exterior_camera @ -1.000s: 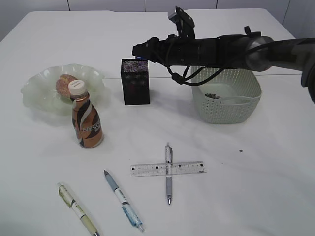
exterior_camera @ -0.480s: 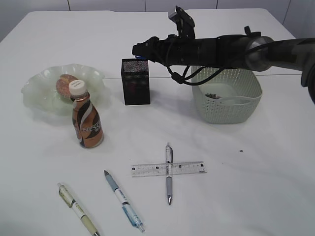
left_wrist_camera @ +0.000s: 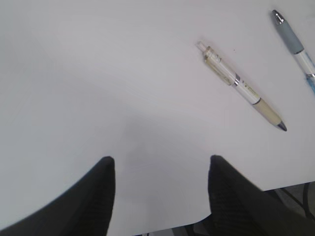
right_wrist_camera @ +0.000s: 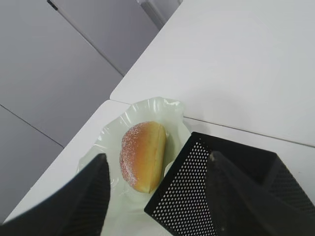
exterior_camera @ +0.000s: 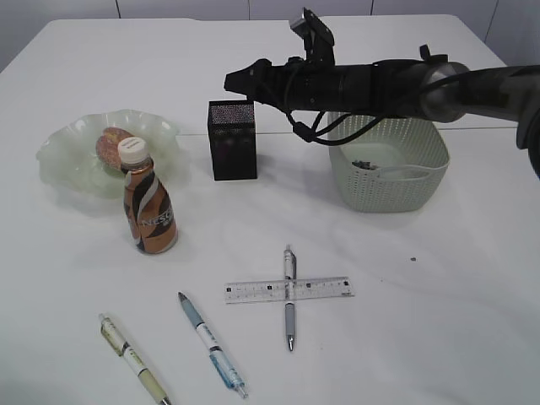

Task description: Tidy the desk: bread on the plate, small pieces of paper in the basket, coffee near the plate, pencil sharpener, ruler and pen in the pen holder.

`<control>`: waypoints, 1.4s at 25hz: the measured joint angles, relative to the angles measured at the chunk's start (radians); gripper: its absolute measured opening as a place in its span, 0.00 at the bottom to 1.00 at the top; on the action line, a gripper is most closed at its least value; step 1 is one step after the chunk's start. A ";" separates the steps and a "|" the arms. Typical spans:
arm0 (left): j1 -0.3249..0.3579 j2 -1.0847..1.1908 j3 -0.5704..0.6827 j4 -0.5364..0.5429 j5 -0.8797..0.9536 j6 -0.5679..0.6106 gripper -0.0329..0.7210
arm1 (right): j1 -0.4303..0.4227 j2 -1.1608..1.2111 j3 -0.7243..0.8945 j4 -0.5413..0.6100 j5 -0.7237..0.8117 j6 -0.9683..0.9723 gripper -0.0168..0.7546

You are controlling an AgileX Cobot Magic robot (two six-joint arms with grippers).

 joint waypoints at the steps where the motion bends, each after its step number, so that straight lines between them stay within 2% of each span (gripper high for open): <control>1: 0.000 0.000 0.000 0.000 0.000 0.000 0.63 | 0.000 0.000 0.000 0.000 0.000 0.000 0.61; 6: 0.000 0.000 0.000 0.000 -0.001 0.000 0.63 | 0.000 0.000 0.000 -0.011 0.004 0.045 0.61; 8: 0.000 0.000 0.000 0.000 -0.001 0.000 0.63 | 0.000 0.000 0.000 -0.075 0.003 0.102 0.61; 12: 0.000 0.000 0.000 0.000 -0.001 0.000 0.62 | 0.000 -0.037 0.000 -0.334 0.035 0.322 0.61; 22: 0.000 0.000 0.000 -0.015 -0.001 0.000 0.62 | 0.012 -0.258 0.000 -1.003 0.329 0.879 0.61; 25: 0.000 0.000 0.000 -0.015 -0.003 0.000 0.62 | 0.012 -0.334 0.029 -1.160 0.371 0.987 0.61; 28: 0.000 0.000 0.000 -0.017 -0.009 0.000 0.62 | 0.012 -0.430 0.118 -1.242 0.374 1.036 0.60; 35: 0.000 0.000 0.000 -0.017 -0.049 0.000 0.62 | 0.038 -0.607 0.346 -1.290 0.377 1.086 0.60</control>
